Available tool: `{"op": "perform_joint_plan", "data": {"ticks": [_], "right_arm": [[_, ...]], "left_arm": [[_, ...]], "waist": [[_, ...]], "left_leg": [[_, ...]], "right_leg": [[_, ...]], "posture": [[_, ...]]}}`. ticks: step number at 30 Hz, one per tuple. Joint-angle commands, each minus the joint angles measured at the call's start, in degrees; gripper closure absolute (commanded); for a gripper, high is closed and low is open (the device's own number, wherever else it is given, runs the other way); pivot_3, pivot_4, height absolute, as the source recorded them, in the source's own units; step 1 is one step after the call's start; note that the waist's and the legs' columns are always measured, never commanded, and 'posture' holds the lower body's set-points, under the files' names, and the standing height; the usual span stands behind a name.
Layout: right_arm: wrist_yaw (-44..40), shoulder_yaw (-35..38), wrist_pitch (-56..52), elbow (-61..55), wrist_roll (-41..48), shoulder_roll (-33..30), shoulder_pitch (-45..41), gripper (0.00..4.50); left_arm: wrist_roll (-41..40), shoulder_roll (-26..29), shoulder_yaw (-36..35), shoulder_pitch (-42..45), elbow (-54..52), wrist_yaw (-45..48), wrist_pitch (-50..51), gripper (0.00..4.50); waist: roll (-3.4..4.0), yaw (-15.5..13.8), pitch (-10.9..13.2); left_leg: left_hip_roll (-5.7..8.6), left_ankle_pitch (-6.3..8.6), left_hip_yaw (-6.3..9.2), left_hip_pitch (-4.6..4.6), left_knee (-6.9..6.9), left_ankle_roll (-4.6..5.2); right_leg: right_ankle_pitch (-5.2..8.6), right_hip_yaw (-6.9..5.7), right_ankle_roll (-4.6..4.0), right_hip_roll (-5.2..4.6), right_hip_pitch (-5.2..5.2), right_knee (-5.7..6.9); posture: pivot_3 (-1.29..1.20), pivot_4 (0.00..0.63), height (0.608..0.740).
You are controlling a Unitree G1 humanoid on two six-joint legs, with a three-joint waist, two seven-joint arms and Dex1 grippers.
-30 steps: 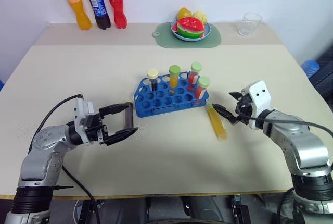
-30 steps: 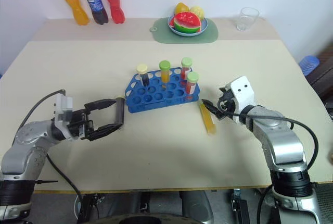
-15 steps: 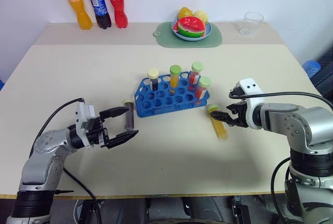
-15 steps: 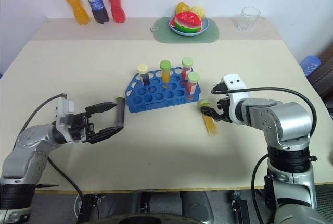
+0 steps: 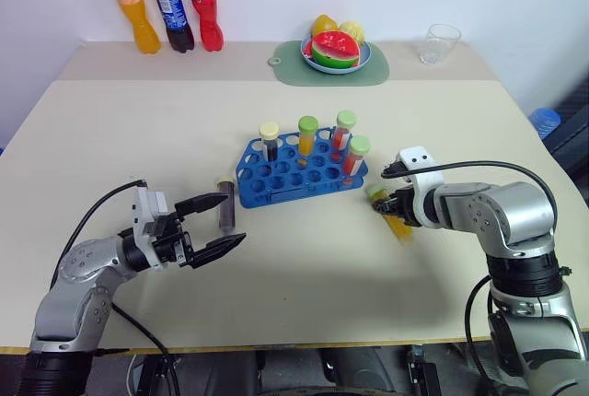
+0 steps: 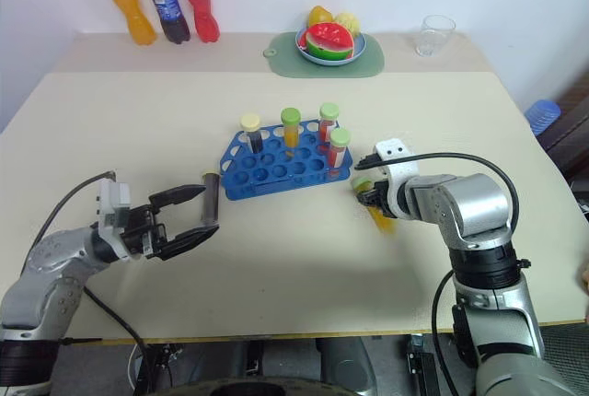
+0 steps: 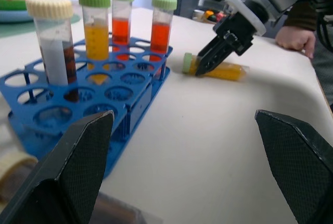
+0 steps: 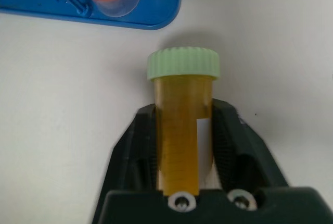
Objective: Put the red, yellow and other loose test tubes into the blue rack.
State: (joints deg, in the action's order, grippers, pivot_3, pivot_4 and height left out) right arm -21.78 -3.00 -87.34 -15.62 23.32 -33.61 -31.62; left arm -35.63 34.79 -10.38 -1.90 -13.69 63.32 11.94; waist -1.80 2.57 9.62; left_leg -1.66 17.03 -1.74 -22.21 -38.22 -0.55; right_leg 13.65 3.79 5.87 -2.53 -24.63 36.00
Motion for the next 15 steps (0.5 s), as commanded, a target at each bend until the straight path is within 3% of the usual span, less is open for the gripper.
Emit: {"op": "perform_joint_plan", "data": {"ticks": [1,8,11,15], "right_arm": [[-4.45,-5.31,5.19,-2.57,0.8,-4.32,3.12,3.42],[-20.5,-0.11,30.16,-11.23,5.62,-7.25,10.72,3.42],[-21.67,1.55,42.2,-11.61,4.7,-3.2,11.32,3.42],[-21.04,2.33,54.22,-6.68,5.67,6.76,7.77,3.42]], "left_arm": [[-1.16,0.1,-1.29,-0.25,-2.33,-0.72,-0.14,0.0],[-1.15,0.17,-0.83,0.98,-1.75,-1.05,0.07,0.0],[-1.09,0.2,-0.69,1.85,-0.91,-0.74,0.11,0.0],[-1.59,-0.24,-0.57,3.44,0.23,-0.64,0.52,0.0]], "waist": [[0.0,-0.1,0.0],[0.0,-0.1,0.03],[0.07,0.13,0.07],[0.09,-0.04,0.08]], "left_leg": [[0.0,0.0,0.0,0.0,0.0,0.0],[0.03,0.01,0.02,-0.1,0.01,0.02],[-0.02,0.01,0.03,-0.06,0.01,0.02],[-0.03,0.01,0.01,-0.04,0.0,0.01]], "right_leg": [[0.0,0.0,0.0,-0.01,0.01,-0.01],[0.0,-0.1,0.05,-0.01,0.02,-0.13],[-0.08,-0.09,0.2,0.08,0.01,-0.1],[-0.08,-0.09,0.19,0.13,0.01,-0.06]], "posture": [[0.0,0.15,0.74],[0.0,0.15,0.74],[0.0,0.15,0.74],[0.0,0.15,0.74]]}}
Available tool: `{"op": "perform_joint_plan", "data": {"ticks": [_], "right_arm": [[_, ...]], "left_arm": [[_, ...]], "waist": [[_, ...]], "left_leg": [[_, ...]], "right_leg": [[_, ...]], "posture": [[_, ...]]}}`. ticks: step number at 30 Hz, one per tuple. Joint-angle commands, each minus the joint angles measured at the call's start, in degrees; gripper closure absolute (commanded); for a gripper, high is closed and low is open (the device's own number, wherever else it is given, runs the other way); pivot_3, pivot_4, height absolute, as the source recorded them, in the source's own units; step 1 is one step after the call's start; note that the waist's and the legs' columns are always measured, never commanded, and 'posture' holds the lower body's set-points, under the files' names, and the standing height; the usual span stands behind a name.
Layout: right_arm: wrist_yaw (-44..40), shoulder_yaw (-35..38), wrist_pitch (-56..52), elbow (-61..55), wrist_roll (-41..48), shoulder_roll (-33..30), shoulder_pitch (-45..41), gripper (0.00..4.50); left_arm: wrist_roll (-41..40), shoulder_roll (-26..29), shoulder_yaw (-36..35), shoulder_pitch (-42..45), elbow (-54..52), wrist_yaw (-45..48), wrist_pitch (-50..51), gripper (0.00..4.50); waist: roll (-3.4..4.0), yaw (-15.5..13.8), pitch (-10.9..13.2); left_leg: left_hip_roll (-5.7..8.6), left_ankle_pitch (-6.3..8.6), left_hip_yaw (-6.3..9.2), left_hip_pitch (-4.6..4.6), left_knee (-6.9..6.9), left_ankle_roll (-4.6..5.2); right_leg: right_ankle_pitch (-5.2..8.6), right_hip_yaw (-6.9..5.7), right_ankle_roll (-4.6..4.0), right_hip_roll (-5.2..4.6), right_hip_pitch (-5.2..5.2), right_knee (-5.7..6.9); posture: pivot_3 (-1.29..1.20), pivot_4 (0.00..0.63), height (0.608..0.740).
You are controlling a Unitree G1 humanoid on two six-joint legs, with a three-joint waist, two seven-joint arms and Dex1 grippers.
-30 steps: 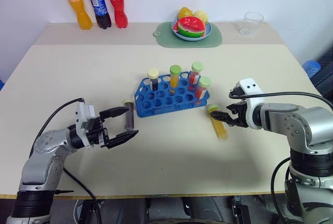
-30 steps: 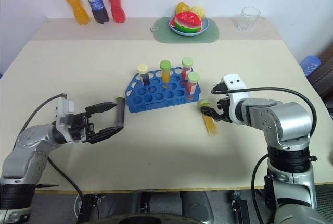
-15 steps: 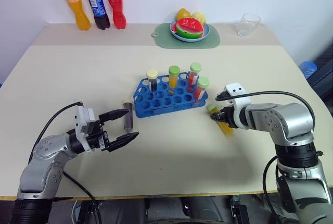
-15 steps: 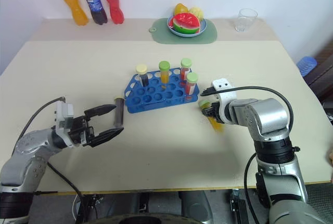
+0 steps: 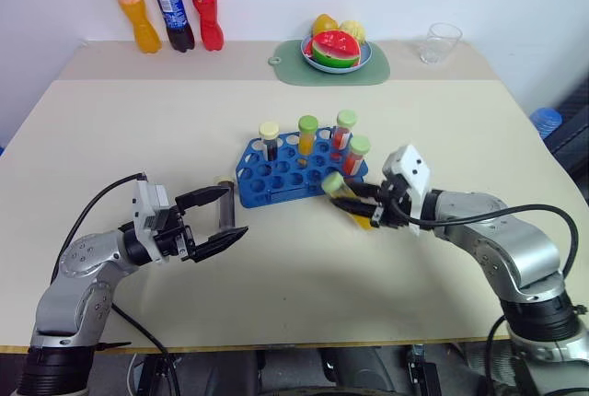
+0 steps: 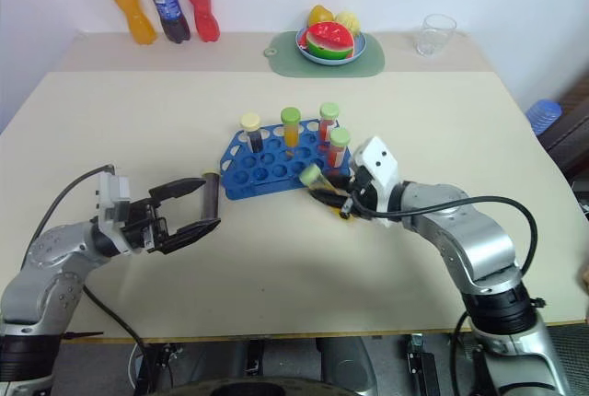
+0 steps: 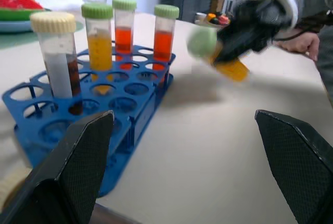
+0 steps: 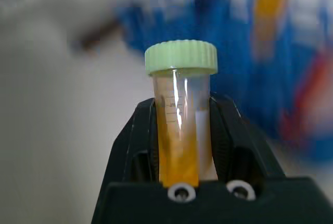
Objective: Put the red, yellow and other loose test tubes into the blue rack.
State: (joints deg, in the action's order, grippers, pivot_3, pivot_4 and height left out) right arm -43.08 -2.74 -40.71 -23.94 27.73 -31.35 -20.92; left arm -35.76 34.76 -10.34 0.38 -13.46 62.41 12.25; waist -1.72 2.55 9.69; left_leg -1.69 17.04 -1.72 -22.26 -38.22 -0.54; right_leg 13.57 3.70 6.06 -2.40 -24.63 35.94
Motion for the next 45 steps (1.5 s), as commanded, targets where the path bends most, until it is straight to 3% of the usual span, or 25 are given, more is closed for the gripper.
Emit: {"op": "perform_joint_plan", "data": {"ticks": [1,9,17,30,45], "right_arm": [[-0.28,2.22,8.88,3.59,2.31,6.77,-4.1,3.42],[3.87,-0.71,29.76,18.94,-6.23,20.05,-8.08,3.42],[5.52,-2.13,44.33,31.78,-12.45,25.32,-7.84,3.42],[7.5,-1.81,56.29,44.32,-16.33,26.88,-7.84,3.42],[8.31,-2.87,57.91,43.55,-16.76,26.81,-4.89,3.42]], "left_arm": [[-1.45,-0.18,-0.6,1.47,0.29,0.42,0.24,0.0],[-2.32,-0.01,-1.48,3.03,1.5,0.55,1.03,0.0],[-2.74,0.5,-2.98,1.57,-0.08,-0.27,1.37,0.0],[-2.9,0.81,-4.06,0.44,-0.47,-0.47,1.06,0.0],[-2.8,1.4,-4.0,1.03,0.76,0.35,0.75,0.0]], "waist": [[0.01,-0.06,0.01],[0.03,-0.15,0.03],[0.07,-0.01,0.05],[0.12,0.01,0.06],[0.14,-0.02,0.05]], "left_leg": [[0.0,0.0,0.01,0.0,0.0,0.0],[0.02,0.0,0.01,-0.04,0.0,-0.01],[0.0,-0.01,0.02,-0.03,0.01,-0.02],[-0.02,-0.02,0.02,0.04,0.01,-0.03],[-0.03,-0.02,0.03,0.06,0.01,-0.04]], "right_leg": [[0.0,0.0,0.0,-0.01,0.0,0.01],[-0.01,-0.03,0.0,-0.17,-0.01,0.03],[-0.01,-0.03,0.0,-0.17,-0.04,0.08],[-0.01,-0.02,-0.02,-0.2,-0.01,0.12],[0.0,-0.02,-0.03,-0.22,0.02,0.12]], "posture": [[0.0,0.15,0.74],[0.0,0.15,0.74],[0.0,0.15,0.74],[0.0,0.15,0.74],[0.0,0.15,0.74]]}}
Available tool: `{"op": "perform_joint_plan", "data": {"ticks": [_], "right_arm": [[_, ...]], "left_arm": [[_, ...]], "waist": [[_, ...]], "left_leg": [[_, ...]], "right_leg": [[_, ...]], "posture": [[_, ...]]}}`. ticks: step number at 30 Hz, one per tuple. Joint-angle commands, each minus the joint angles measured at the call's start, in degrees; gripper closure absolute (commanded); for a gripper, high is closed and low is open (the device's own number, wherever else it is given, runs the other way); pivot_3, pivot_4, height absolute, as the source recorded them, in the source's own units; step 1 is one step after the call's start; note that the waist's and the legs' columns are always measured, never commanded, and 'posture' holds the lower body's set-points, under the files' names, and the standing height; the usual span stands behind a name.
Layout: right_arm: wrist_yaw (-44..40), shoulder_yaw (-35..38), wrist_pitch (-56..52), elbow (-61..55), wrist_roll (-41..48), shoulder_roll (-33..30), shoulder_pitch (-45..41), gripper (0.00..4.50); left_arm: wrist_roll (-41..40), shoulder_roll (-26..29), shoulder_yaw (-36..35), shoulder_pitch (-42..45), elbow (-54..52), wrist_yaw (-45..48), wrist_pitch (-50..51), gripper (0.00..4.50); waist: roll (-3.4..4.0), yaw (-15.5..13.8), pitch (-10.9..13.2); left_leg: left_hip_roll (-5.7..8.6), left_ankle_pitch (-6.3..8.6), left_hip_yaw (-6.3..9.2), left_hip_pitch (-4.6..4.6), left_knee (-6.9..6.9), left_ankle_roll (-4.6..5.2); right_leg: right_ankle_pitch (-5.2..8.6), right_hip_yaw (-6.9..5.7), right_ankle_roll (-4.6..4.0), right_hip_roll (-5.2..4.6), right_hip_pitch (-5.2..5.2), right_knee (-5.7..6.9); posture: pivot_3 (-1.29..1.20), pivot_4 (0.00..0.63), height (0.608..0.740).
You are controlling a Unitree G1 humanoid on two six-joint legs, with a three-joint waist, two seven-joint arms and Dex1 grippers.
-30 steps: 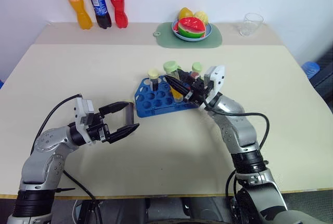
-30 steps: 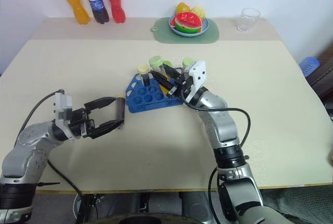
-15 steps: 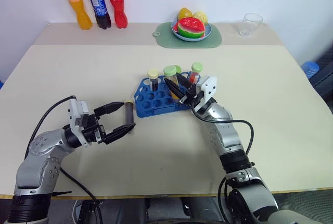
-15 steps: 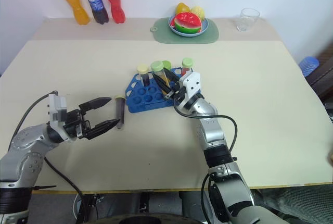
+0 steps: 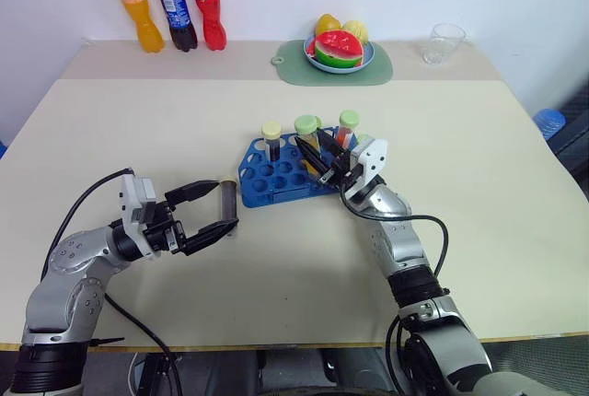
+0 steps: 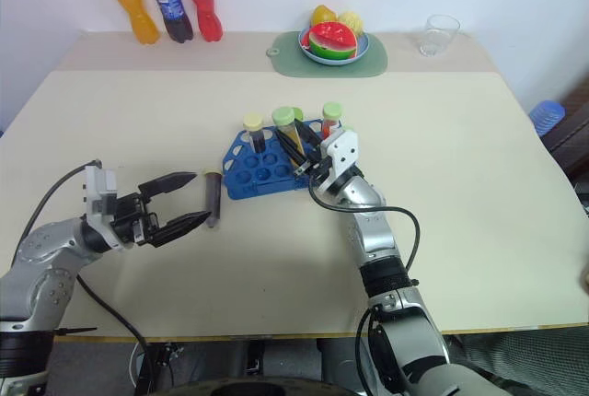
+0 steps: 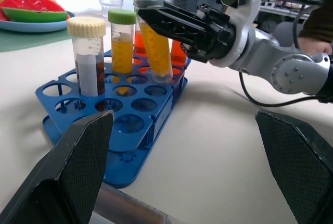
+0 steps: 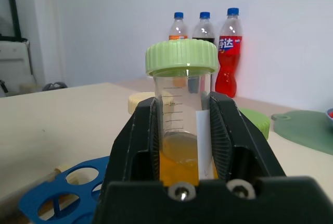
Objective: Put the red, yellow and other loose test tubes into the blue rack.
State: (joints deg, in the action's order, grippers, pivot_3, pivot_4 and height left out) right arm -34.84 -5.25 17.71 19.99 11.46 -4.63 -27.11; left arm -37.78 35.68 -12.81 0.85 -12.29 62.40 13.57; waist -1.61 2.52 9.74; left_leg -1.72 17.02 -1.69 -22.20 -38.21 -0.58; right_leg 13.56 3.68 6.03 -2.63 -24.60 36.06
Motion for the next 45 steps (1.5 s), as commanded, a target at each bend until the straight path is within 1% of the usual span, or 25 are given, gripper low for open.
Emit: {"op": "perform_joint_plan", "data": {"ticks": [1,6,12,16,19,22,24,25,27,28,29,31,33,35,36,38,40,41,44,45], "right_arm": [[0.1,-0.45,-0.61,-0.7,-0.51,0.11,1.58,3.42],[0.57,-0.64,-0.71,-0.83,-0.76,0.49,2.14,3.42],[3.26,0.58,2.76,4.67,-1.11,3.3,0.63,3.42],[4.58,1.6,5.92,7.46,-1.68,3.84,0.01,3.42],[4.13,2.03,8.09,9.47,-1.96,3.09,-0.27,3.42],[1.35,2.14,8.06,10.15,-0.31,2.29,-0.12,3.42],[1.26,1.89,9.03,9.72,-1.24,1.56,0.14,2.59],[1.72,1.6,9.81,9.41,-2.48,1.07,0.29,2.27],[3.22,0.86,10.91,8.57,-5.44,-0.29,0.62,1.22],[3.54,0.55,10.94,8.12,-6.46,-0.97,0.77,0.78],[2.95,0.13,11.01,7.38,-7.12,-1.99,1.09,0.23],[1.53,-0.57,10.62,5.57,-8.22,-4.35,1.92,0.23],[-0.36,-1.08,8.69,2.67,-8.63,-7.39,3.13,0.23],[-2.09,-1.58,6.64,-0.82,-9.09,-10.71,4.63,0.23],[-3.61,-1.8,4.93,-3.58,-9.14,-12.97,5.95,0.23],[-5.99,-1.81,2.45,-8.42,-8.83,-16.75,8.3,0.23],[-7.84,-1.04,-0.62,-13.15,-7.57,-20.46,10.65,0.23],[-8.72,-0.28,-1.64,-15.13,-6.97,-22.55,11.68,0.23],[-11.66,2.4,-3.8,-19.08,-5.03,-28.54,13.8,0.23],[-12.53,3.38,-4.44,-19.76,-4.05,-30.12,14.09,0.23]], "left_arm": [[-0.78,0.51,-1.55,0.55,-0.36,0.42,-0.58,0.0],[-0.69,0.49,-1.47,0.54,-0.23,0.5,-0.64,0.0],[-0.42,0.28,-1.24,0.41,-0.13,0.38,-0.87,0.0],[-0.64,0.44,-1.6,0.12,-0.43,0.27,-0.75,0.0],[-0.72,0.41,-1.76,-0.1,-0.63,0.06,-0.69,0.0],[-0.84,0.34,-1.82,-0.16,-0.72,-0.15,-0.6,0.0],[-1.04,0.26,-1.93,-0.3,-0.89,-0.35,-0.46,0.0],[-1.16,0.2,-1.99,-0.37,-1.01,-0.47,-0.39,0.0],[-1.51,0.1,-2.1,-0.45,-1.2,-0.89,-0.01,0.0],[-1.78,0.04,-2.15,-0.46,-1.27,-1.13,0.29,0.0],[-1.85,-0.14,-2.22,-0.36,-1.32,-1.72,0.47,0.0],[-2.04,-0.64,-2.41,-0.25,-1.67,-3.44,1.16,0.0],[-1.44,-2.46,-3.16,0.15,-2.92,-9.82,2.67,0.0],[0.87,-3.96,-3.48,0.65,-5.62,-18.8,5.81,0.0],[2.04,-4.46,-3.6,0.92,-7.57,-22.97,7.45,0.0],[1.52,-4.43,-4.11,1.53,-10.81,-29.12,12.45,0.0],[-0.94,-3.98,-5.12,2.59,-13.5,-33.86,17.82,0.0],[-3.93,-3.94,-6.05,3.67,-14.63,-36.83,21.86,0.0],[-13.27,-3.43,-9.75,8.7,-16.82,-51.97,40.45,0.0],[-17.2,-3.26,-10.89,11.74,-16.13,-57.05,47.18,0.0]], "waist": [[0.04,0.03,0.0],[0.04,-0.02,-0.01],[0.03,0.08,-0.02],[0.04,0.23,-0.01],[0.04,0.2,-0.01],[0.04,0.14,-0.01],[0.04,0.12,-0.01],[0.05,0.08,0.0],[0.11,0.07,0.03],[0.11,0.08,0.04],[0.11,0.09,0.04],[0.13,0.04,0.04],[0.13,-0.09,0.05],[0.12,-0.15,0.04],[0.12,-0.14,0.04],[0.11,-0.19,0.04],[0.11,-0.19,0.05],[0.1,-0.18,0.05],[0.08,-0.16,0.06],[0.08,-0.16,0.06]], "left_leg": [[0.0,0.0,-0.01,0.01,0.0,0.0],[0.0,0.0,0.0,0.01,0.0,0.0],[0.0,0.0,0.0,0.03,0.0,0.0],[-0.02,0.0,-0.02,0.09,0.0,0.0],[-0.02,-0.01,-0.02,0.16,0.0,-0.01],[-0.02,-0.01,-0.03,0.26,0.0,-0.02],[-0.02,-0.01,-0.03,0.34,0.0,-0.01],[-0.03,-0.01,-0.03,0.36,0.01,-0.01],[-0.02,-0.01,-0.03,0.34,0.03,-0.02],[-0.02,-0.01,-0.04,0.32,0.05,-0.02],[-0.02,-0.01,-0.05,0.29,0.06,-0.02],[-0.02,-0.01,-0.05,0.29,0.06,-0.02],[-0.01,-0.01,-0.04,0.26,0.06,-0.02],[0.0,-0.01,-0.03,0.24,0.05,-0.02],[0.0,-0.01,-0.02,0.23,0.04,-0.01],[0.01,0.0,0.02,0.2,0.03,-0.01],[0.01,0.0,0.03,0.19,0.03,-0.01],[0.01,0.0,0.03,0.19,0.03,-0.01],[0.01,-0.01,0.06,0.2,0.02,-0.01],[0.02,-0.01,0.08,0.21,0.0,-0.01]], "right_leg": [[0.0,0.0,0.0,0.0,0.0,0.0],[0.0,0.0,0.0,0.0,0.0,0.0],[0.0,0.0,-0.01,0.01,0.01,0.01],[0.01,0.0,-0.02,0.02,0.01,0.04],[0.03,0.0,-0.07,0.02,0.08,0.06],[0.09,0.01,-0.18,0.01,0.18,0.06],[0.09,0.01,-0.18,0.0,0.26,0.06],[0.09,0.02,-0.18,0.0,0.28,0.06],[0.1,0.02,-0.19,-0.02,0.26,0.04],[0.1,0.03,-0.2,-0.02,0.23,0.03],[0.1,0.03,-0.2,-0.02,0.2,0.03],[0.1,0.03,-0.19,-0.02,0.19,0.03],[0.1,0.03,-0.19,-0.04,0.19,0.02],[0.08,0.03,-0.16,-0.07,0.19,0.0],[0.03,0.03,-0.06,-0.07,0.19,0.0],[0.01,0.03,-0.02,-0.06,0.19,0.01],[0.0,0.03,-0.01,-0.05,0.19,0.0],[0.0,0.03,-0.01,-0.04,0.18,0.0],[0.0,0.03,0.0,-0.01,0.19,0.03],[0.0,0.03,0.0,0.0,0.2,0.04]], "posture": [[0.0,0.15,0.74],[0.0,0.15,0.74],[0.0,0.15,0.74],[0.0,0.15,0.74],[0.0,0.15,0.74],[0.0,0.15,0.74],[0.0,0.15,0.74],[0.0,0.15,0.74],[0.0,0.15,0.74],[0.0,0.15,0.74],[0.0,0.15,0.74],[0.0,0.15,0.74],[0.0,0.15,0.74],[0.0,0.15,0.74],[0.0,0.15,0.74],[0.0,0.15,0.74],[0.0,0.15,0.74],[0.0,0.15,0.74],[0.0,0.15,0.74],[0.0,0.15,0.74]]}}
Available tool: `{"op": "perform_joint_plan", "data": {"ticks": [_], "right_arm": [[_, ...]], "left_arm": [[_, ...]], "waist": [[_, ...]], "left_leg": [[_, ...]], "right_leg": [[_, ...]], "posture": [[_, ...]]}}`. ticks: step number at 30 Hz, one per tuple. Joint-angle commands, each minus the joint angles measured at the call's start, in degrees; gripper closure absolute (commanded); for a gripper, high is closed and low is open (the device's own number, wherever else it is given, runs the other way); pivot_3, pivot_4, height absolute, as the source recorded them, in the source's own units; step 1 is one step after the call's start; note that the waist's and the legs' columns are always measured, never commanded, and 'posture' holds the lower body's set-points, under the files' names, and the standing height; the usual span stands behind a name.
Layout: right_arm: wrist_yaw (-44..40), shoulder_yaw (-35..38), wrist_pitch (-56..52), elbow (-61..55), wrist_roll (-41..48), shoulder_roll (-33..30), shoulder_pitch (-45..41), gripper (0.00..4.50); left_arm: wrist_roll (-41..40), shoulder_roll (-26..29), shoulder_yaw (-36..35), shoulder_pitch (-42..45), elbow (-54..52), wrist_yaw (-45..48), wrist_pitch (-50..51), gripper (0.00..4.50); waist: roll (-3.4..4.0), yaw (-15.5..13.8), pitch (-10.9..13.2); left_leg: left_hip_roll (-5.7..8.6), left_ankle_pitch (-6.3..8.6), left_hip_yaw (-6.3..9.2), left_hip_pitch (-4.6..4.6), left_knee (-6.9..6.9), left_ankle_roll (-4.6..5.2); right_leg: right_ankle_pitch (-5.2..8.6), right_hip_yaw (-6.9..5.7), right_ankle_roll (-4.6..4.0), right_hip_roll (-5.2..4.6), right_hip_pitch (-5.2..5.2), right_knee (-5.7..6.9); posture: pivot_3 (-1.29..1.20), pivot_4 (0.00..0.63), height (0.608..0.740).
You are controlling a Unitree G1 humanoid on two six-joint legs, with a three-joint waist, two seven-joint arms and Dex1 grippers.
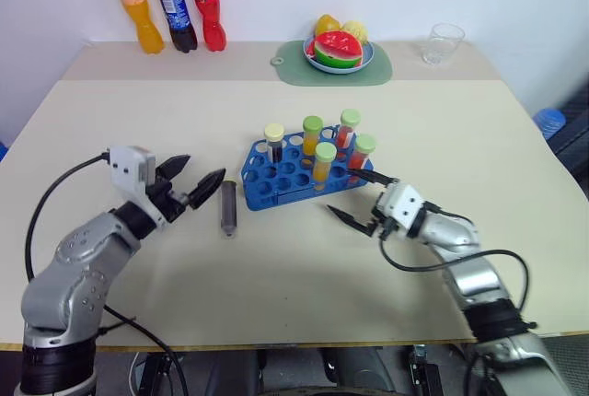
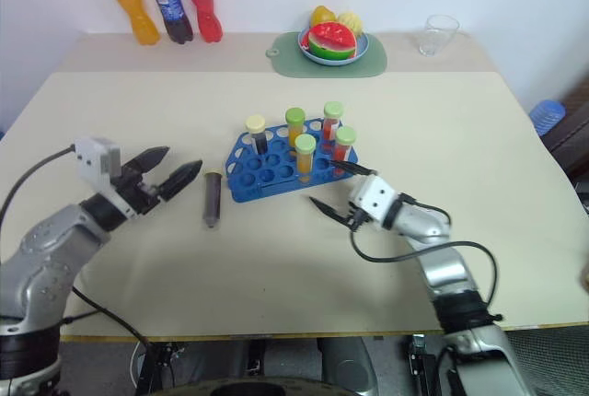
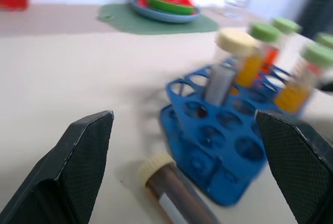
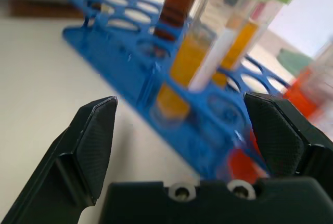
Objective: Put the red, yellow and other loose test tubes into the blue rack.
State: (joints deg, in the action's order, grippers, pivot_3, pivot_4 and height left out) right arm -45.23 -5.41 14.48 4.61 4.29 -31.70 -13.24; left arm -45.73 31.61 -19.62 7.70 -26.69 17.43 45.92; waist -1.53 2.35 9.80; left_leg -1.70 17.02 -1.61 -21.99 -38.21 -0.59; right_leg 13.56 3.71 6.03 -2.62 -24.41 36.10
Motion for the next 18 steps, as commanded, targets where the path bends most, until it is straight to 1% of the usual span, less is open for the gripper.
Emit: {"op": "perform_joint_plan", "data": {"ticks": [1,5,8,10,11,15,16,18], "right_arm": [[-3.02,4.32,-1.82,-4.95,4.06,-4.35,0.42,0.23],[-7.49,6.3,-2.51,-6.53,7.4,-8.54,0.99,0.23],[-10.87,5.86,-2.91,-8.53,9.66,-9.91,1.3,0.23],[-12.7,5.33,-3.26,-9.92,10.38,-10.61,1.53,0.23],[-13.42,5.56,-3.41,-10.01,10.78,-10.89,1.63,0.23],[-14.12,6.06,-3.58,-9.74,10.75,-10.82,1.55,0.23],[-14.17,6.19,-3.44,-9.59,10.73,-10.73,1.55,0.23],[-13.93,6.12,-3.45,-9.62,10.52,-10.38,1.45,0.23]], "left_arm": [[-12.15,0.86,-4.91,7.92,-0.51,-16.01,20.83,0.0],[-25.53,-1.43,-8.54,18.66,7.54,-29.65,33.16,0.0],[-33.93,-1.61,-8.13,24.72,16.15,-39.67,38.98,0.0],[-40.93,-1.41,-6.03,26.48,20.21,-46.97,38.38,0.0],[-45.3,-1.02,-3.78,26.9,22.09,-51.78,37.13,0.0],[-62.66,3.8,5.93,26.24,25.49,-65.53,29.29,0.0],[-65.39,4.42,8.4,26.26,25.64,-68.35,27.23,0.0],[-67.2,4.62,11.03,26.56,26.46,-71.48,24.88,0.0]], "waist": [[-0.04,-0.02,0.02],[-0.06,-0.14,0.02],[-0.07,-0.07,0.02],[-0.07,0.11,0.02],[-0.07,0.05,0.02],[-0.08,-0.24,0.03],[-0.08,-0.38,0.03],[-0.07,-0.89,0.03]], "left_leg": [[0.01,0.0,0.01,0.01,-0.01,0.0],[0.14,0.0,0.06,0.01,-0.02,0.0],[0.17,0.0,0.07,0.01,-0.02,0.0],[0.18,0.0,0.07,0.02,-0.01,0.0],[0.17,0.0,0.08,0.03,-0.01,-0.01],[0.06,-0.11,0.12,0.03,0.0,-0.22],[0.05,-0.16,0.12,0.02,0.01,-0.31],[0.09,-0.2,0.12,0.02,0.02,-0.4]], "right_leg": [[0.0,0.0,0.0,0.01,0.0,0.01],[0.0,-0.01,0.01,0.05,0.02,0.01],[0.0,-0.01,0.01,0.05,0.02,0.01],[0.0,-0.01,0.01,0.05,0.02,0.01],[0.0,-0.01,0.01,0.05,0.01,0.02],[0.0,0.0,0.01,-0.07,0.01,0.04],[0.0,0.0,0.01,-0.09,0.0,0.04],[-0.01,0.0,0.01,-0.15,0.0,0.04]], "posture": [[0.0,0.15,0.74],[0.0,0.15,0.74],[0.0,0.15,0.74],[0.0,0.15,0.74],[0.0,0.15,0.74],[0.0,0.15,0.74],[0.0,0.15,0.74],[0.0,0.15,0.74]]}}
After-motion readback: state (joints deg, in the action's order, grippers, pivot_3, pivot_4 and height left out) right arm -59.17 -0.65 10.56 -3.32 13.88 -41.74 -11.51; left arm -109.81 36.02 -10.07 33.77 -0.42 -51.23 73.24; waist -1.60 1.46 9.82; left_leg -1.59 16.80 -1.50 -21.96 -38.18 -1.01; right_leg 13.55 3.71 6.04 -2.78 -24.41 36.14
